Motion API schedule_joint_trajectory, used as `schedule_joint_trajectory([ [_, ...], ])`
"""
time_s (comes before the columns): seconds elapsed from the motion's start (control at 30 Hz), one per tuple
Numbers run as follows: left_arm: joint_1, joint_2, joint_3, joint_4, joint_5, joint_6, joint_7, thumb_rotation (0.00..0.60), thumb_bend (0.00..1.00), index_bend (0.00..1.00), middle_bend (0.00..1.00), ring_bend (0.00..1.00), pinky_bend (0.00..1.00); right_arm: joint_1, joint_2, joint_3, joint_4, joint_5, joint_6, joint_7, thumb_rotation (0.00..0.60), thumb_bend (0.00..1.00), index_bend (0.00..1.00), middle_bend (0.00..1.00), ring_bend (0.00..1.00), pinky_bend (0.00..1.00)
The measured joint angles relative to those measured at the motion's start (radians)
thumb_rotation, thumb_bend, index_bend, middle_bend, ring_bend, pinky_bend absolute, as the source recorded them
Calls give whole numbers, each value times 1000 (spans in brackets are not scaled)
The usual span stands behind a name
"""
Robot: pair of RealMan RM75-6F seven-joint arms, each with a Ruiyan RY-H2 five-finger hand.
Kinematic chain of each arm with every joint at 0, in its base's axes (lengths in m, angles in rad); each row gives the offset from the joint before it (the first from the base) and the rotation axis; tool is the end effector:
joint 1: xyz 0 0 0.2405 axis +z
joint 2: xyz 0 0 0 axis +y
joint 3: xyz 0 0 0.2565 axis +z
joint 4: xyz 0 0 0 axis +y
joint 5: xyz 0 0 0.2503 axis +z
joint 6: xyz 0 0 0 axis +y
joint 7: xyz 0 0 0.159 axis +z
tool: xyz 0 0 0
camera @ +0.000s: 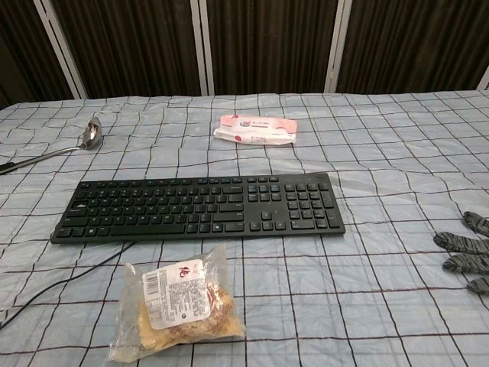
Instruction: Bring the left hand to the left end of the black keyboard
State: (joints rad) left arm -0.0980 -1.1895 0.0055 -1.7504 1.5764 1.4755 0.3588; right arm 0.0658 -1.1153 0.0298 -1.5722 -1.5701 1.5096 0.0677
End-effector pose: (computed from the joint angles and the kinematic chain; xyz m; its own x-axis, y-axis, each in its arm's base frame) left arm -0.2740 0.1845 0.0749 0.5376 0.0401 0.8423 0.8393 -0.1223 -0.5298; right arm -0.3307 -0.1885 0.1241 0.3778 -0.0064 0.9258 -0.9244 -0.0581 0.3769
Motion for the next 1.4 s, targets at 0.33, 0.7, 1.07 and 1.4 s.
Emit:
schedule_joint_trajectory([
  [0.33,-2,2,0,-2,-4,-5,0,600,152,0,0,0,0,0,2,0,-3,0,-1,3,600,51,0,0,0,0],
  [0.7,-7,5,0,-6,-4,-13,-2,600,152,0,0,0,0,1,1,2,-6,6,-7,-2,600,53,0,0,0,0],
  [1.07,-19,20,-17,-69,-27,-24,43,600,610,0,627,561,456,-4,5,1,-7,6,1,7,600,52,0,0,0,0],
  [1.4,-115,48,-75,-249,-221,-187,198,600,985,0,877,781,588,-5,5,0,-9,-5,8,17,600,52,0,0,0,0],
])
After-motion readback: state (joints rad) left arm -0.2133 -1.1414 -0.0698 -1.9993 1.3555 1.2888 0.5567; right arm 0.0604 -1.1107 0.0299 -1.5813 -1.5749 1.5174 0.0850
